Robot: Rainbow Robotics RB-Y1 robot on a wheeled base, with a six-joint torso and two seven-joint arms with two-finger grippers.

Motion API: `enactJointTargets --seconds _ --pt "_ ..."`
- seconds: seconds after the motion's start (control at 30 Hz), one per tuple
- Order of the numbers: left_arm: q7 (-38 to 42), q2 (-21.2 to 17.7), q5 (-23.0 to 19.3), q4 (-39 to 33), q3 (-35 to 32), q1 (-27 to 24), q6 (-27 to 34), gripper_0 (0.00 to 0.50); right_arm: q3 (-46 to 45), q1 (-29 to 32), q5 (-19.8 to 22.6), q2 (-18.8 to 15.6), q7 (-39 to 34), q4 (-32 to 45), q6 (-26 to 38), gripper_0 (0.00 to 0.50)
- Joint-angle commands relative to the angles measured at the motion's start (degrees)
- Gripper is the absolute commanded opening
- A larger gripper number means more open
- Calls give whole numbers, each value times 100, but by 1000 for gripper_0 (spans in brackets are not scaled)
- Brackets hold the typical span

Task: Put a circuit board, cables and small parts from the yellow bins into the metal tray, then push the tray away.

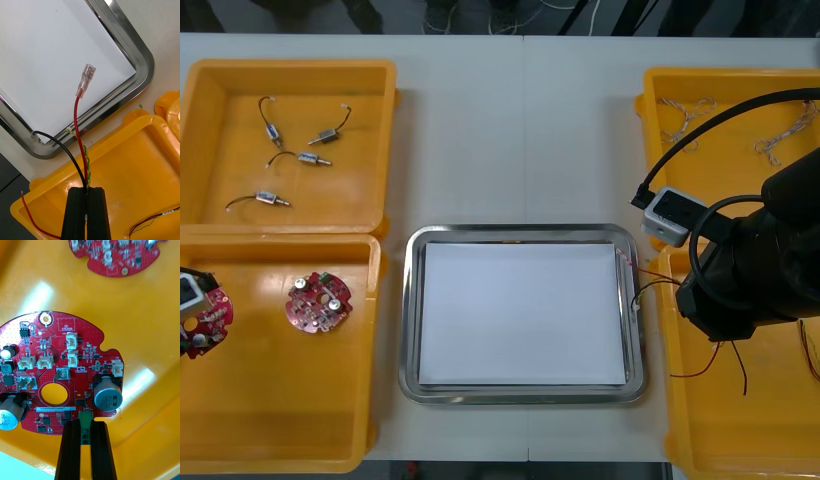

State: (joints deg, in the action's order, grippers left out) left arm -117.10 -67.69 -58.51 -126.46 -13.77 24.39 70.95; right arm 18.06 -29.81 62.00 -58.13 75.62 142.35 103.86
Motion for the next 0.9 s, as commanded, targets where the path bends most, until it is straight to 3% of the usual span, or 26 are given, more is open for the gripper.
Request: enactJointTargets --seconds 0.03,0.43,0.57,0.9 --pt "1348 168 -38 -397 -161 -496 446 0 -39 -174 -74 30 304 91 46 0" --pt "2736 353 -99 -1197 -161 -1437 1799 0 -48 -174 -100 30 304 91 99 0" --pt "3211 397 -337 -1443 -135 -1771 2177 0 -39 -174 -118 30 304 91 134 0" --pt "4477 608 -196 -2014 586 -2781 2951 0 -39 -174 -144 30 287 91 143 0"
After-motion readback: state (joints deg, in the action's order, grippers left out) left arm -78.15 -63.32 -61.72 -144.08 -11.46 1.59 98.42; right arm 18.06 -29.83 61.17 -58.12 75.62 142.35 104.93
